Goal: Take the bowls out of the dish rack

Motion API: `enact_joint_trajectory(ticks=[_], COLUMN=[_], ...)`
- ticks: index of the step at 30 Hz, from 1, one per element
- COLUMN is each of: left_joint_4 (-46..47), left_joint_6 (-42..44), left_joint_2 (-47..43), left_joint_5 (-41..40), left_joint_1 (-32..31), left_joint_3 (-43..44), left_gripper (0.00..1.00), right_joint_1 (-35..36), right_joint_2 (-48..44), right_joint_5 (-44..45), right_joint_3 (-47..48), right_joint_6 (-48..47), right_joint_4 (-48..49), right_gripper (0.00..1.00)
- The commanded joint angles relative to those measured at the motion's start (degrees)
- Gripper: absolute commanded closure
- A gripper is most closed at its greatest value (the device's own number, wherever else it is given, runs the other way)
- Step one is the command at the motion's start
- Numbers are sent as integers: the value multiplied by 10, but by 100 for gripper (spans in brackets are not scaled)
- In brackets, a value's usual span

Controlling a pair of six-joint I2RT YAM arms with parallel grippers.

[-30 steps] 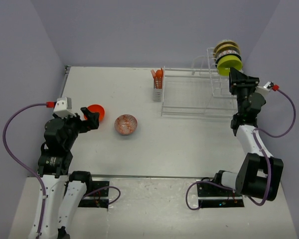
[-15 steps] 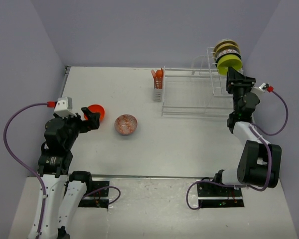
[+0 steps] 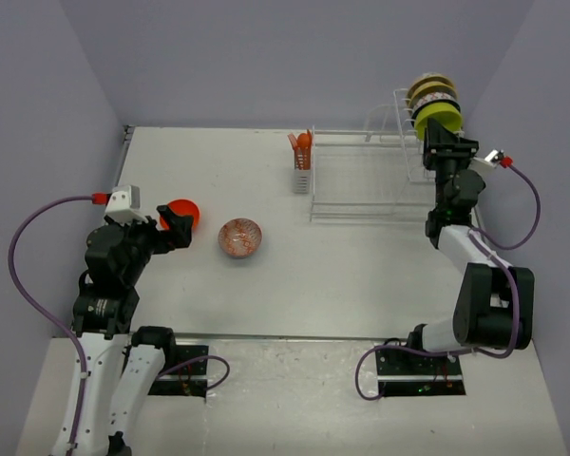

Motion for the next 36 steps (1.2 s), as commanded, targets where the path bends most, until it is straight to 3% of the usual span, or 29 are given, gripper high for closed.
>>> enact_joint_trajectory(ticks=[1, 4, 9, 13, 19, 24, 27, 31, 35, 36], left_joint_4=[29, 29, 30, 30, 29, 29, 29, 29, 29, 29], left_joint_6=[15, 15, 15, 15, 15, 15, 15, 15, 16, 16], left_joint_2=[3, 2, 1, -1, -3, -3, -4, -6, -3, -3], left_joint_5=[11, 11, 10, 10, 9, 10, 9, 9, 11, 11], left_joint_1=[-6, -6, -8, -13, -19, -25, -25, -29, -31, -31], left_joint_3=[-7, -7, -8, -8, -8, -8, -8, -8, -8, -8], left_gripper=[0, 0, 0, 0, 0, 0, 0, 0, 0, 0], right_joint_1=[9, 22, 63, 89, 91, 82, 81, 77, 70, 70], right_joint_2=[-16, -17, -45, -56, -79, -73, -77, -89, -103, -106], right_joint_5=[40, 69, 179, 237, 266, 228, 222, 186, 140, 130], right_joint_3=[4, 26, 68, 84, 70, 87, 109, 105, 106, 109], right_joint_6=[-25, -37, -38, -56, -49, -95, -110, -160, -211, -219], right_joint_4=[22, -8, -173, -209, -232, -212, -261, -236, -240, -243], right_gripper=[55, 55, 54, 54, 52, 51, 49, 39, 17, 15])
